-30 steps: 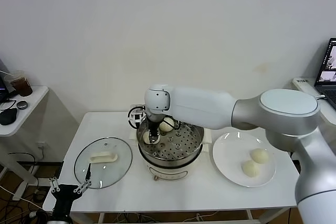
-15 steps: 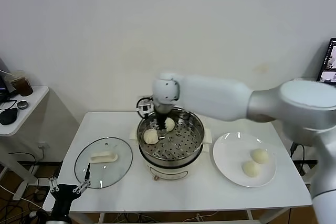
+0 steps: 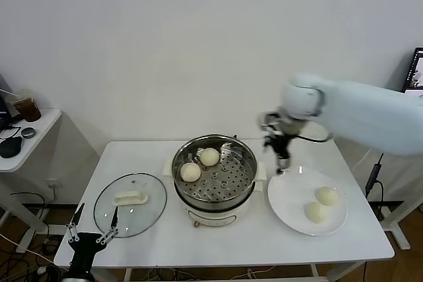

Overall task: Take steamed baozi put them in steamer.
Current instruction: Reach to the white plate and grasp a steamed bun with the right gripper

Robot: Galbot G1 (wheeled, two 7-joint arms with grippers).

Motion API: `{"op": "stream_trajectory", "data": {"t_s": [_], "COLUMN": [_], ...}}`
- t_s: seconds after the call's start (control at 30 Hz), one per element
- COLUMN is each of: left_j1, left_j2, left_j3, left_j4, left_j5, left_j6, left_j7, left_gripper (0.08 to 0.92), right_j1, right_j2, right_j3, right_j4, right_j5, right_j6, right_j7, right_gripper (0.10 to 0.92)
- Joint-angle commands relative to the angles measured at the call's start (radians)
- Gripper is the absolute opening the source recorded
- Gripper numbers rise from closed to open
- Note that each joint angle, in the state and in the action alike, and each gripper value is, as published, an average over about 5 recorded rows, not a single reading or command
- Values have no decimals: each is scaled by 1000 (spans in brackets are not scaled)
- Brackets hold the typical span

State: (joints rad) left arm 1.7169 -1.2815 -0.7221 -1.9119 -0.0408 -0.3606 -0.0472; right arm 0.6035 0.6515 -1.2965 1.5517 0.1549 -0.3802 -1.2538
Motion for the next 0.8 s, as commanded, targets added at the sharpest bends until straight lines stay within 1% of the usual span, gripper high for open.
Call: {"op": "stream_trajectory", "data": {"t_s": [0.03, 0.17, 0.33, 0.53, 0.8], "left_j1": [3, 6, 9, 15, 21], "left_j2": [-4, -13, -20, -26, -27], "left_j3": [3, 3, -2, -14, -32], "left_j4": [-1, -4, -4, -5, -3], "left_j5": [4, 11, 12, 13, 13], "left_j6": [0, 1, 2, 2, 2], "left_j7": [0, -1, -2, -4, -5], "left_gripper": [823, 823, 823, 823, 823], "right_j1": [-309, -509, -669, -761, -804], "right_j2": [-337, -346, -302, -229, -149], "right_j3": [190, 345, 453, 532, 574], "right_j4": [80, 53, -4, -70, -165], "right_j5": [-234, -302, -340, -349, -374], "right_j6": [153, 178, 188, 179, 185], "right_j7": [-30, 35, 96, 130, 157], "right_gripper": [823, 823, 823, 823, 823]}}
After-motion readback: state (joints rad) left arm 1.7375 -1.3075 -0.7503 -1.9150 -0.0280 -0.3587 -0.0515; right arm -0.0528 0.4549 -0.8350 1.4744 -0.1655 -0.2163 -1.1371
